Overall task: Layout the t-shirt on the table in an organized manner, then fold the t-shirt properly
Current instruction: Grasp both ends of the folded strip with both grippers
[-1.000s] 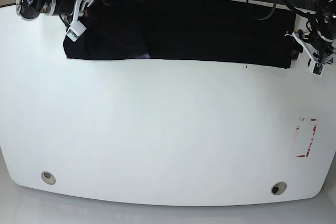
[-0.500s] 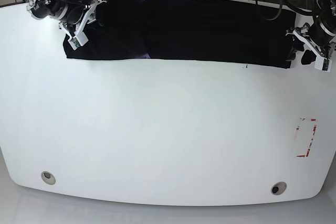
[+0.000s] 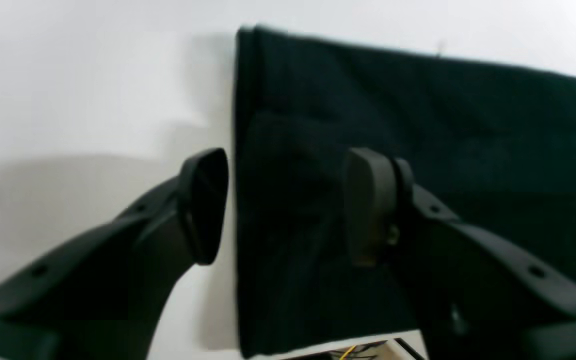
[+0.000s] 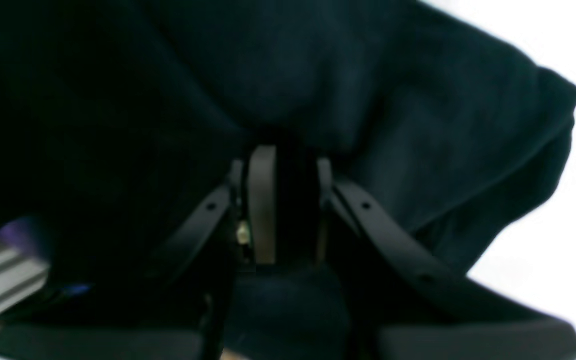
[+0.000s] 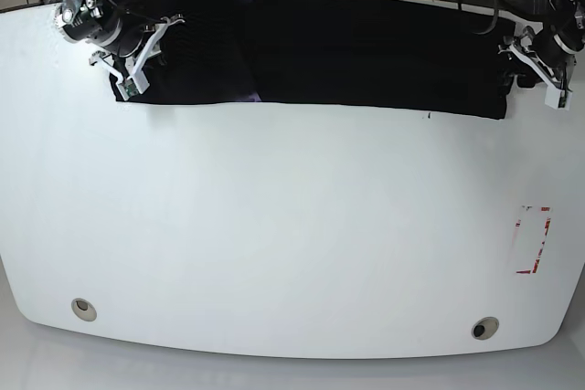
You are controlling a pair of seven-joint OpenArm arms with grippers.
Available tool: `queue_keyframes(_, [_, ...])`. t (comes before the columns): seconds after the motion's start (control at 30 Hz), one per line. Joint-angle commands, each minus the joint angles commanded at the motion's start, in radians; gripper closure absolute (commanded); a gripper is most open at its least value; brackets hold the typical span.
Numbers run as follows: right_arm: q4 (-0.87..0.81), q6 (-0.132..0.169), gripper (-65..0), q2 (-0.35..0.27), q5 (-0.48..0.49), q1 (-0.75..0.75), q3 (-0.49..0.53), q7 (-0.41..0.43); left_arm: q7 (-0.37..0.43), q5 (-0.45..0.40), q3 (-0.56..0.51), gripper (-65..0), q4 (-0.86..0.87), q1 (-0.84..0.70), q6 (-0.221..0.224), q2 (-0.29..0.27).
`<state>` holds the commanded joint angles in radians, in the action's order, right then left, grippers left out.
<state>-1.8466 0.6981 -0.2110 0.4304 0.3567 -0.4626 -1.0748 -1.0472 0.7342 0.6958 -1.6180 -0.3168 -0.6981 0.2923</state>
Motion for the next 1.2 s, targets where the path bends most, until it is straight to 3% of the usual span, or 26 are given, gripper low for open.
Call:
queue_keyframes(0.27, [0.035, 0.000, -9.0, 0.003, -0.048, -0.020, 0.000, 0.041, 0.000, 0.002, -0.043, -34.2, 0.003, -0.005, 0.000, 0.021])
queue_keyframes(0.57, [0.035, 0.000, -9.0, 0.003, -0.049, -0.020, 0.000, 0.041, -0.002, -0.006, -0.041, -44.7, 0.005, -0.008, 0.000, 0.021])
queue_keyframes(0.83, [0.035, 0.000, -9.0, 0.003, -0.044, -0.017, 0.000, 0.041, -0.002, -0.002, -0.040, -45.4, 0.012, -0.025, 0.000, 0.052])
queue_keyframes(1.2, [0.035, 0.000, -9.0, 0.005, -0.040, -0.015, 0.000, 0.041, -0.002, 0.015, -0.084, -44.9, 0.149, -0.021, 0.000, 0.081])
